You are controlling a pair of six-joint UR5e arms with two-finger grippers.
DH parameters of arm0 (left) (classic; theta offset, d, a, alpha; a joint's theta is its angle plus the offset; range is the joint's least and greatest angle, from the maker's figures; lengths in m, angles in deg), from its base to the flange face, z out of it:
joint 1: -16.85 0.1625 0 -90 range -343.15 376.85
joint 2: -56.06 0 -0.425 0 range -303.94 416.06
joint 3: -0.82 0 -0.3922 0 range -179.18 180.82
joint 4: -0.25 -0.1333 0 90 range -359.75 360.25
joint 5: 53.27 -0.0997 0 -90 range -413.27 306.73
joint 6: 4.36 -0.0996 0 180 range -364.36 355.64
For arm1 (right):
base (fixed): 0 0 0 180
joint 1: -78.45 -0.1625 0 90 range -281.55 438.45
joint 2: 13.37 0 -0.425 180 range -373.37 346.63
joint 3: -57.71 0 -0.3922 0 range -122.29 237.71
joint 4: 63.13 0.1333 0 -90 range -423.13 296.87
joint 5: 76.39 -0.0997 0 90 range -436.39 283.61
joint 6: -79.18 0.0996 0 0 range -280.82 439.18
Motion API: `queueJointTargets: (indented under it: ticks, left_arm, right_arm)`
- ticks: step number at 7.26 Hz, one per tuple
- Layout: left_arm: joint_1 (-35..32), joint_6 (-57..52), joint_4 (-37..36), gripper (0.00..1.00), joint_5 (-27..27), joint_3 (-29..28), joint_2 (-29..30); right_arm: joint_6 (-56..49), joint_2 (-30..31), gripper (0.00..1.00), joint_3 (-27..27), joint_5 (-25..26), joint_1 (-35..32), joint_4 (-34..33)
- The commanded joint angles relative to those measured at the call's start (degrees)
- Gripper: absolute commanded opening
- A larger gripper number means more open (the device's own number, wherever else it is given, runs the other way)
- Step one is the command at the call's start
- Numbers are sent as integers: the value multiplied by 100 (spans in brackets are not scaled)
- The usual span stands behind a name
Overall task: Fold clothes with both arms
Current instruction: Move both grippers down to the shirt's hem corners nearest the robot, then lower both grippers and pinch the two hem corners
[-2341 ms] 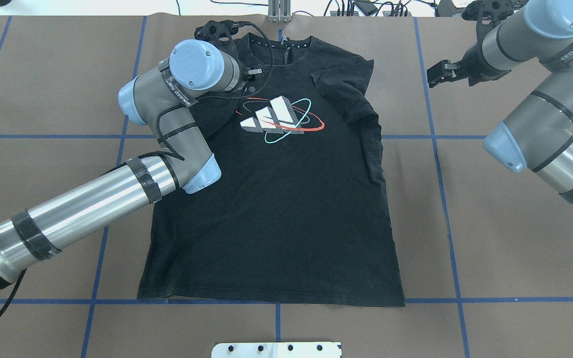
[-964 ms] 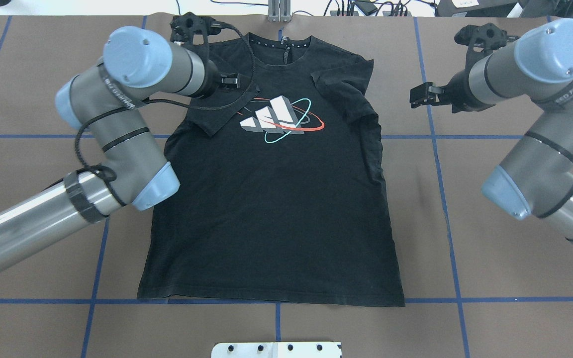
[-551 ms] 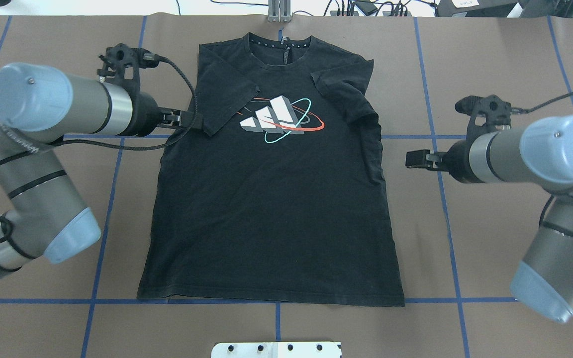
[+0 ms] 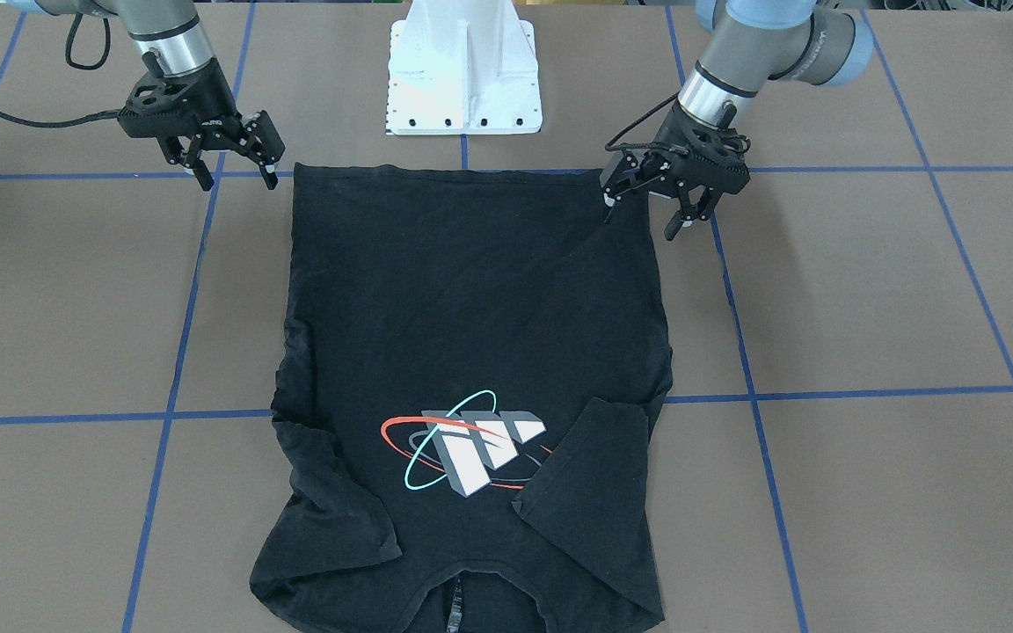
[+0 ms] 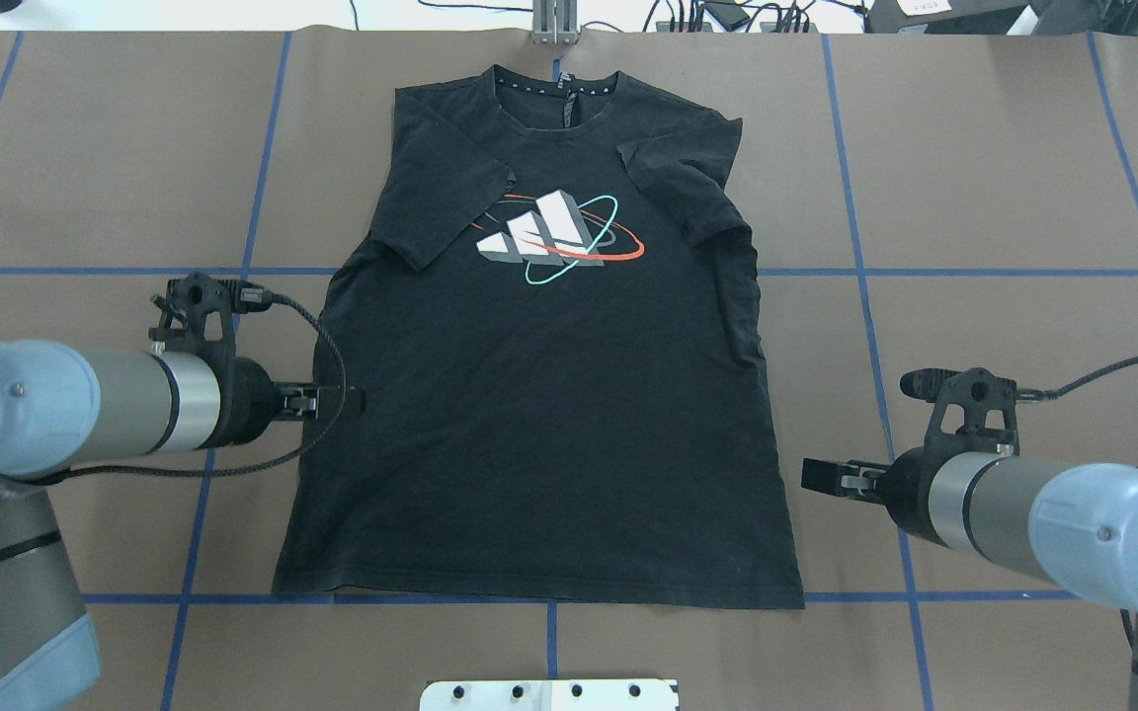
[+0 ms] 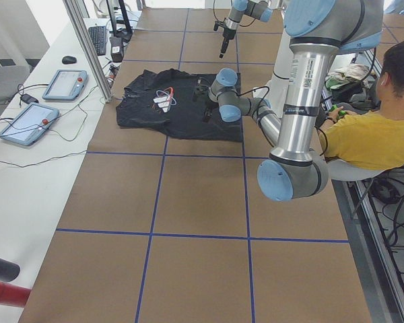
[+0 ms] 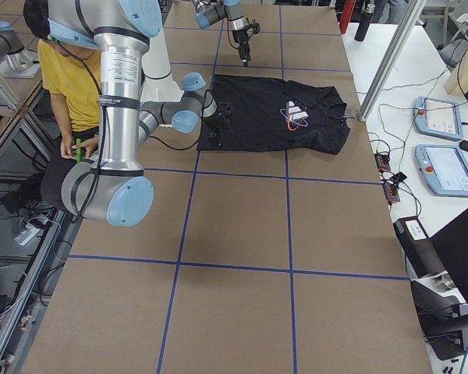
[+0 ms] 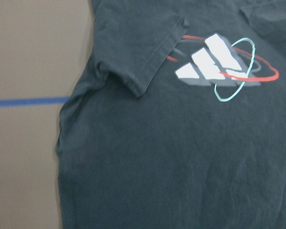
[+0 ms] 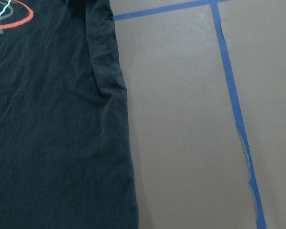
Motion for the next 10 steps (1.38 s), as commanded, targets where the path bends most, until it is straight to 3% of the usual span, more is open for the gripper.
queueJointTargets:
  ticks: [1, 5, 10]
  left_arm:
    - [885, 672, 71, 100, -446, 185, -447]
    - [1451, 903, 71, 100, -686, 176, -860]
    - [1697, 1034, 71, 74, -694, 62, -879]
  right_arm:
    - [213, 105, 100, 47, 378, 417, 9]
    - [213, 105, 100, 126, 396, 418, 9]
    - [213, 96, 100, 135, 405, 418, 9]
